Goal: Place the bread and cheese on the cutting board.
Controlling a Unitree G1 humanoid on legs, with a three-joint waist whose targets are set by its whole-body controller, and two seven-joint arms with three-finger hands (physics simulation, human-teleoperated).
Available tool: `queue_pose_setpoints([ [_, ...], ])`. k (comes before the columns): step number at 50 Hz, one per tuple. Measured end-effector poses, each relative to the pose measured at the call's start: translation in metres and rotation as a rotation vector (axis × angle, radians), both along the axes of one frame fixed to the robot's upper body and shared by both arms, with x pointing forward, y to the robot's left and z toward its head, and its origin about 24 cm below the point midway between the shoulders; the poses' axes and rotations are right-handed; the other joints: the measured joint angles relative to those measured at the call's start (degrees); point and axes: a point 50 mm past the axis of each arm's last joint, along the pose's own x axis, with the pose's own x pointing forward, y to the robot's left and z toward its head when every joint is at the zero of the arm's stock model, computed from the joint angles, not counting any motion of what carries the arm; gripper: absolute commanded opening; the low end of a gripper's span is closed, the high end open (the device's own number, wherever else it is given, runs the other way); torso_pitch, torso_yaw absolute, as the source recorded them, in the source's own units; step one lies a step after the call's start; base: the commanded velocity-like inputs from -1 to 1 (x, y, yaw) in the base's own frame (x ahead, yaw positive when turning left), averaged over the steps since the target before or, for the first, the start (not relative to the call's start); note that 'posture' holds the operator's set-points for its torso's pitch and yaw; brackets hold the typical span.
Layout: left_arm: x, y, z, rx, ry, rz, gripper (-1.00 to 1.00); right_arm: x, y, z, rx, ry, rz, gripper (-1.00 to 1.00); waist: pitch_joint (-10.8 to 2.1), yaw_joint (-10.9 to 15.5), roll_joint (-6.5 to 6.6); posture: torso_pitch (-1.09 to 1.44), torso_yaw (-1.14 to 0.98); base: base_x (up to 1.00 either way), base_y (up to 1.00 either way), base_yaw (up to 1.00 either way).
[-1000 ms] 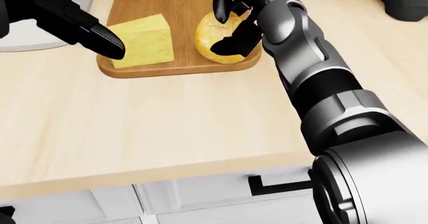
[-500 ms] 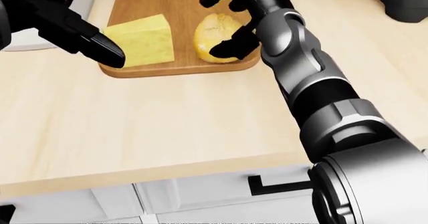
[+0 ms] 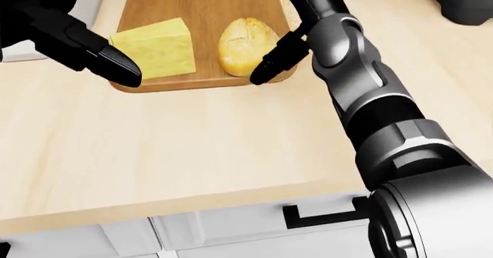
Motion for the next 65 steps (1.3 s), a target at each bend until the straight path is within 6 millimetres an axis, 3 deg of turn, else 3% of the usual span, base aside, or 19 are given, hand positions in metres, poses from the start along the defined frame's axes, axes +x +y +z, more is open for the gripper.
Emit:
queue_pose_setpoints([
  [17,-0.021,0.006,0.006,-0.057,-0.043,0.025,1.00,-0.003,-0.006,0.024,0.110,-0.072,0.060,1.00,0.36,-0.2,0.01,0.00,0.00,0.00,0.00,0.00],
  [21,-0.036,0.005,0.004,-0.060,-0.078,0.033,1.00,-0.008,-0.006,0.027,0.143,-0.094,0.085,1.00,0.40,-0.2,-0.05,0.00,0.00,0.00,0.00,0.00],
  [23,-0.047,0.000,-0.001,-0.055,-0.109,0.024,1.00,-0.016,-0.007,0.028,0.167,-0.112,0.095,1.00,0.47,0.0,-0.15,0.00,0.00,0.00,0.00,0.00],
  [26,-0.078,-0.022,-0.003,-0.057,-0.193,-0.026,1.00,-0.067,-0.007,0.046,0.233,-0.199,0.148,1.00,1.46,0.4,-0.74,0.00,0.00,0.00,0.00,0.00],
  [28,-0.084,-0.030,-0.005,-0.054,-0.195,-0.067,1.00,-0.082,0.000,0.058,0.238,-0.208,0.194,1.00,1.43,0.2,-0.77,0.00,0.00,0.00,0.00,0.00],
  [32,-0.086,-0.028,-0.010,-0.070,-0.174,-0.059,1.00,-0.094,-0.003,0.066,0.262,-0.193,0.197,1.00,0.72,0.2,-0.66,0.00,0.00,0.00,0.00,0.00],
  [42,-0.094,-0.023,-0.012,-0.099,-0.192,-0.014,1.00,-0.121,-0.007,0.072,0.296,-0.189,0.202,1.00,0.87,0.0,-0.39,0.00,0.00,0.00,0.00,0.00],
  [57,-0.112,-0.019,-0.031,-0.135,-0.251,0.049,1.00,-0.161,-0.015,0.061,0.391,-0.206,0.195,1.00,0.57,0.0,-0.22,0.00,0.00,0.00,0.00,0.00],
  [65,-0.114,-0.012,-0.048,-0.163,-0.255,0.098,1.00,-0.193,-0.018,0.060,0.427,-0.296,0.192,1.00,0.17,0.2,-0.29,0.00,0.00,0.00,0.00,0.00],
])
